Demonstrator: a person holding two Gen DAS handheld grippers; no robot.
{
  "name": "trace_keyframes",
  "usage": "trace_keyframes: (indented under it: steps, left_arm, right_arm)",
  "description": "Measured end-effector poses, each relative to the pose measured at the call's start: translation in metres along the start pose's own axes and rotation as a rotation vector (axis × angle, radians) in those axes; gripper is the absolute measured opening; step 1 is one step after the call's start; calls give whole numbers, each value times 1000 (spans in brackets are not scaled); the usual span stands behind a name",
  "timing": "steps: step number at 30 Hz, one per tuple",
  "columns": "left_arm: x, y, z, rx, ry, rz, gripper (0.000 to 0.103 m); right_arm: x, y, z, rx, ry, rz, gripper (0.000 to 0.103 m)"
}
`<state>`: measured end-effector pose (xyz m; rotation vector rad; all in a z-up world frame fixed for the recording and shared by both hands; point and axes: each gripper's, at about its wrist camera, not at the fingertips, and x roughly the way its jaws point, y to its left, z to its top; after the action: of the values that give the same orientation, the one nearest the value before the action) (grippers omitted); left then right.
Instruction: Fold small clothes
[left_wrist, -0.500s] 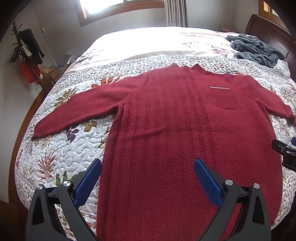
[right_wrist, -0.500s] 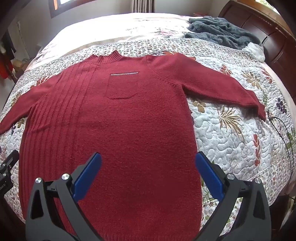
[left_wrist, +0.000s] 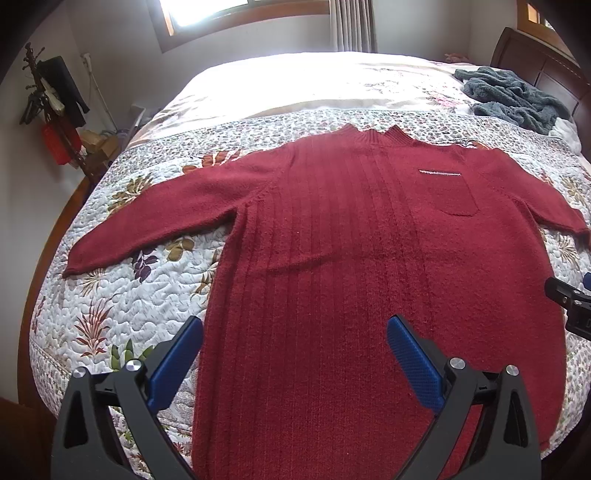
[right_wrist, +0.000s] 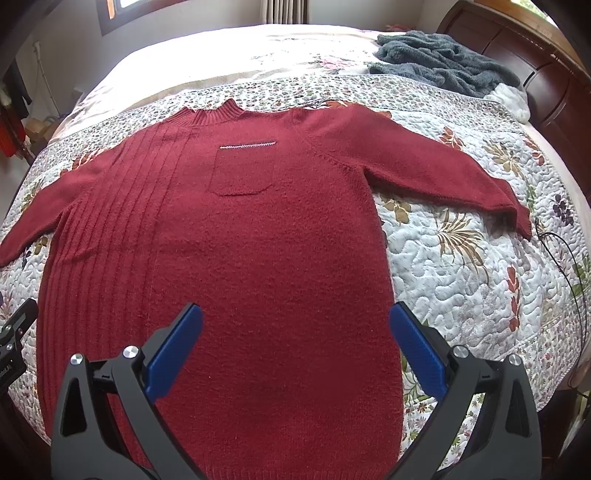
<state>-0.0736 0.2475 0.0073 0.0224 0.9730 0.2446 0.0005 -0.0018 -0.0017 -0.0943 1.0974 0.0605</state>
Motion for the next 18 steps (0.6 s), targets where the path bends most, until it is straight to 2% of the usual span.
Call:
trace_keyframes:
  steps: [18]
  left_arm:
    - [-3,2,3,-4,-19,14,99]
  right_arm:
    - [-6,1,5,4,-49,0,100]
